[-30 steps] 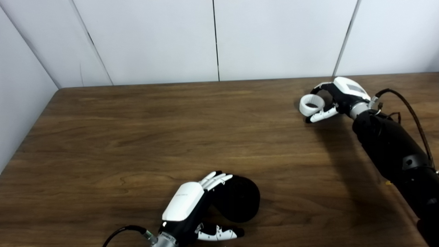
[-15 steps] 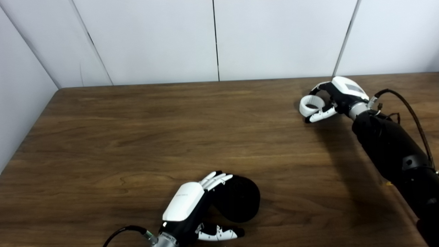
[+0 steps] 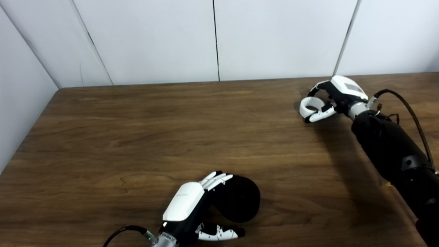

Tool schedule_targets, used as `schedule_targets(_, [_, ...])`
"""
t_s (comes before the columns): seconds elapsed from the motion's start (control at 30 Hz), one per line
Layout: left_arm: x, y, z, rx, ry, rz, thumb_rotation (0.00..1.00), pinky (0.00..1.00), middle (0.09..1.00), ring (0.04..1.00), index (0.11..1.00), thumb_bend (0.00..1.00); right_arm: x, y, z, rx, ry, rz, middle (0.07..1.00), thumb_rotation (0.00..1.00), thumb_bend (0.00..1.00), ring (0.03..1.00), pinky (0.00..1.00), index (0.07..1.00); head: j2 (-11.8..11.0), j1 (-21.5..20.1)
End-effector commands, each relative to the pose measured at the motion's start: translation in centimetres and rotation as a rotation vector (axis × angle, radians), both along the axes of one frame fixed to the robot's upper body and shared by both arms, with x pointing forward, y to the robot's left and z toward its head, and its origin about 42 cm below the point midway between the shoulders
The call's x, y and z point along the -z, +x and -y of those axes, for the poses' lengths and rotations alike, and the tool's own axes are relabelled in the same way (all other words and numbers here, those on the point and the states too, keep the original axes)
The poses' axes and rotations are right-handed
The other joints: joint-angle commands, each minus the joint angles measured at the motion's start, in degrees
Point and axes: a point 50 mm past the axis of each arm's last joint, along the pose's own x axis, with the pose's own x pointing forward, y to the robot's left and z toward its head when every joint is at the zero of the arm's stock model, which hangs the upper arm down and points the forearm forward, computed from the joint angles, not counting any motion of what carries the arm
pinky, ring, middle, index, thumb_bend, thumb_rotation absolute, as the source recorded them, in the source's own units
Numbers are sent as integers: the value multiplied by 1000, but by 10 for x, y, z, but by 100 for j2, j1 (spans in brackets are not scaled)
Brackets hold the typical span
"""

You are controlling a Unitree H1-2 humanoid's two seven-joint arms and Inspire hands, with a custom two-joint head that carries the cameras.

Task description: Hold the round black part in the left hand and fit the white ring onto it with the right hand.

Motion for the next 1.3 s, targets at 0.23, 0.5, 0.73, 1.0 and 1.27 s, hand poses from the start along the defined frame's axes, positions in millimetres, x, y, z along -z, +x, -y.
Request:
schedule_targets(0.23, [5, -3, -1, 10, 29, -47, 322, 873, 906, 956, 846, 840, -8, 4, -7, -33, 7, 28, 833, 171, 801, 871, 702, 620, -2, 14])
schedule_targets(0.5, [6, 1, 1, 13, 33, -42, 309, 861, 902, 950, 844, 843, -20, -1, -4, -41, 44, 29, 839, 186, 797, 889, 734, 631, -27, -19])
schedule_targets(0.73, [7, 3, 2, 16, 31, -43, 306, 861, 904, 953, 849, 841, -27, -8, -1, -54, 36, 35, 824, 173, 817, 873, 746, 623, -42, -12])
schedule_targets(1.0, [8, 5, 1, 18, 30, -39, 309, 868, 903, 954, 848, 842, -41, -20, -6, -99, 39, 56, 826, 177, 823, 879, 734, 614, -54, -28])
schedule_targets(1.27, [9, 6, 4, 20, 27, -42, 312, 868, 900, 957, 847, 843, -54, -28, -13, -134, 30, 90, 819, 174, 832, 863, 713, 609, -64, -8])
